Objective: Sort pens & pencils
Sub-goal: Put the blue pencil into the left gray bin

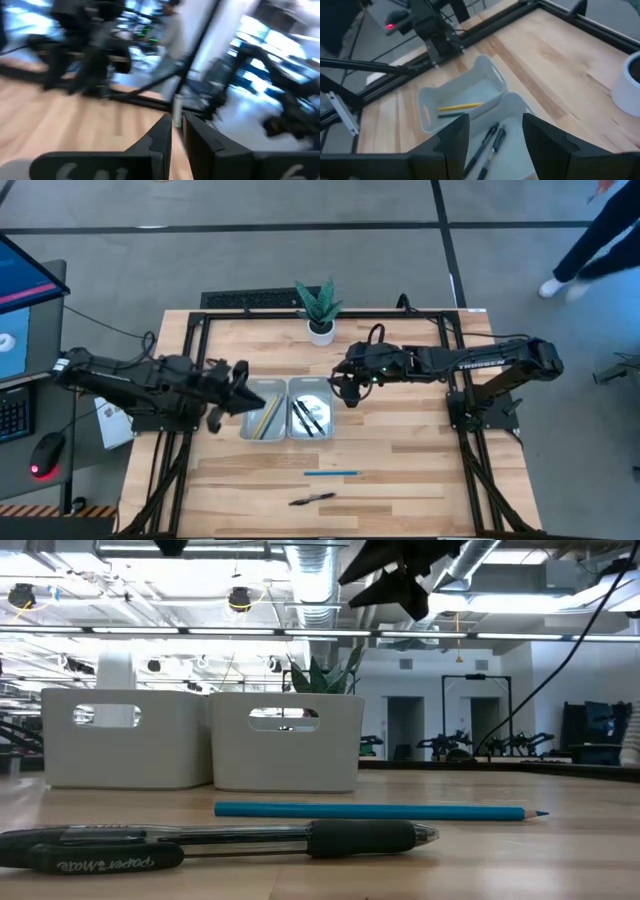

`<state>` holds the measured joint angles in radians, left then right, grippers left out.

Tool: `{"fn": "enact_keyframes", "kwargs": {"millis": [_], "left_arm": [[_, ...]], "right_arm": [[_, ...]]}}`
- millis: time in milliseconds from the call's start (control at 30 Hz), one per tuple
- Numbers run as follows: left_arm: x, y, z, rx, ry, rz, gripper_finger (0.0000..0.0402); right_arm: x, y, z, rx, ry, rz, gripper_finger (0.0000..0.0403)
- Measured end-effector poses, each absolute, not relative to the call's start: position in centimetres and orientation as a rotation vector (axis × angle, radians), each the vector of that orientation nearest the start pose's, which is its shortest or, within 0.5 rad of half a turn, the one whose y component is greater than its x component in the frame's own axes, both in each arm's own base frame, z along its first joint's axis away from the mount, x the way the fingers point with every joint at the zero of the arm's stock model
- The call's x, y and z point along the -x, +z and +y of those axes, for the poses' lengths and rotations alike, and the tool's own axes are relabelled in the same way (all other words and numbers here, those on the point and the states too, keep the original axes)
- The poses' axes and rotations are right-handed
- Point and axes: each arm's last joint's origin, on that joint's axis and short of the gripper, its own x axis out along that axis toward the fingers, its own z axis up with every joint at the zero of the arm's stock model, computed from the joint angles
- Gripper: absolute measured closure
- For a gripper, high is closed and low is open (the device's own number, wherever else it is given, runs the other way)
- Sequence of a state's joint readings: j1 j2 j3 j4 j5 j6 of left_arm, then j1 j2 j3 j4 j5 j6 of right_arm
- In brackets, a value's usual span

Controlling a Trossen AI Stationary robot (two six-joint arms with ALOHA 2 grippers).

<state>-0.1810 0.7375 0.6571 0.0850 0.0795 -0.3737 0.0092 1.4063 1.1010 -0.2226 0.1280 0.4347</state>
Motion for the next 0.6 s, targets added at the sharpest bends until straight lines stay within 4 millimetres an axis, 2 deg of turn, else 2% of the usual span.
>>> {"fn": "enact_keyframes", "kwargs": {"millis": [167,300,600], "left_arm": [[-16.9,31.6,-4.9,0.336,-0.425,0.106,0.0363],[-17.1,30.7,-6.4,0.392,-0.560,0.226,0.0363],[-17.6,27.6,-9.1,0.490,-0.625,0.560,0.0363]], "right_arm": [[-31.3,30.4,0.7,-0.384,-0.202,0.483,0.0198],[-31.3,30.4,1.1,-0.382,-0.187,0.484,0.0198],[-31.2,30.5,2.3,-0.384,-0.155,0.487,0.0198]]}}
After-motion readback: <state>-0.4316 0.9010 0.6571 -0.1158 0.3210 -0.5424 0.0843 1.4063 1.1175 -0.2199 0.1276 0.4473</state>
